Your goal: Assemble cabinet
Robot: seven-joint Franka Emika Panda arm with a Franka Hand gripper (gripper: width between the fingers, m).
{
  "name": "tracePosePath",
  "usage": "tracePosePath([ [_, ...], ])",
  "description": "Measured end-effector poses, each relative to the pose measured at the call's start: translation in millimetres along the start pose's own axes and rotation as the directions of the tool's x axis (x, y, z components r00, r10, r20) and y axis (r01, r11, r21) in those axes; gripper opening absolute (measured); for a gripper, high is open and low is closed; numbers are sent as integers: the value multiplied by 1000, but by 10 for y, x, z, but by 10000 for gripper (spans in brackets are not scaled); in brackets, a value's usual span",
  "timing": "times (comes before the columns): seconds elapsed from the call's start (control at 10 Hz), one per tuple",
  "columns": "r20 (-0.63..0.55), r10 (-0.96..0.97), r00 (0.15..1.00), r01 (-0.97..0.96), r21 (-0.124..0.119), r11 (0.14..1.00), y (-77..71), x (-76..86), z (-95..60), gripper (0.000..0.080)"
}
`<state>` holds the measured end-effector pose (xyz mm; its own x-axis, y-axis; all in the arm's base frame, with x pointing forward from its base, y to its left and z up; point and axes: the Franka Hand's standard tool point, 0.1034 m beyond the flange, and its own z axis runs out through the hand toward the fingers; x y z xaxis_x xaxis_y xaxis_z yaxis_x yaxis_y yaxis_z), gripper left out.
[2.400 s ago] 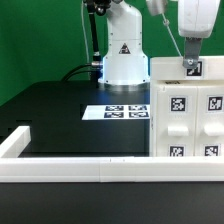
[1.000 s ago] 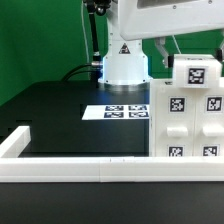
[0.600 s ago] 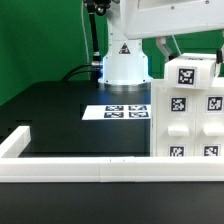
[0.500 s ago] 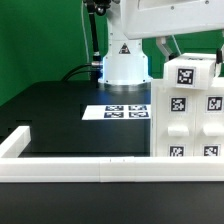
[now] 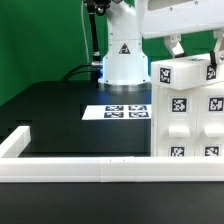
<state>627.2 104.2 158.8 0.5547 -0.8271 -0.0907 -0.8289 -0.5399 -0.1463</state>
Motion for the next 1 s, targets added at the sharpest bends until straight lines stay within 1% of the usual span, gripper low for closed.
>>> tracePosePath([
  [0.3,3,174,985,-174,7,985,-11,2,-2,550],
  [0.4,6,262,965,-262,22,965,-19,9,0,550],
  [0.5,16,400,916,-400,50,915,8,2,8,550],
  [0.6,26,489,872,-490,72,869,10,-3,13,550],
  [0.8,51,661,749,-661,121,740,6,-4,21,550],
  [0.9,70,733,676,-734,140,664,-13,5,18,550],
  [1.0,74,737,672,-739,139,660,-12,8,16,550],
])
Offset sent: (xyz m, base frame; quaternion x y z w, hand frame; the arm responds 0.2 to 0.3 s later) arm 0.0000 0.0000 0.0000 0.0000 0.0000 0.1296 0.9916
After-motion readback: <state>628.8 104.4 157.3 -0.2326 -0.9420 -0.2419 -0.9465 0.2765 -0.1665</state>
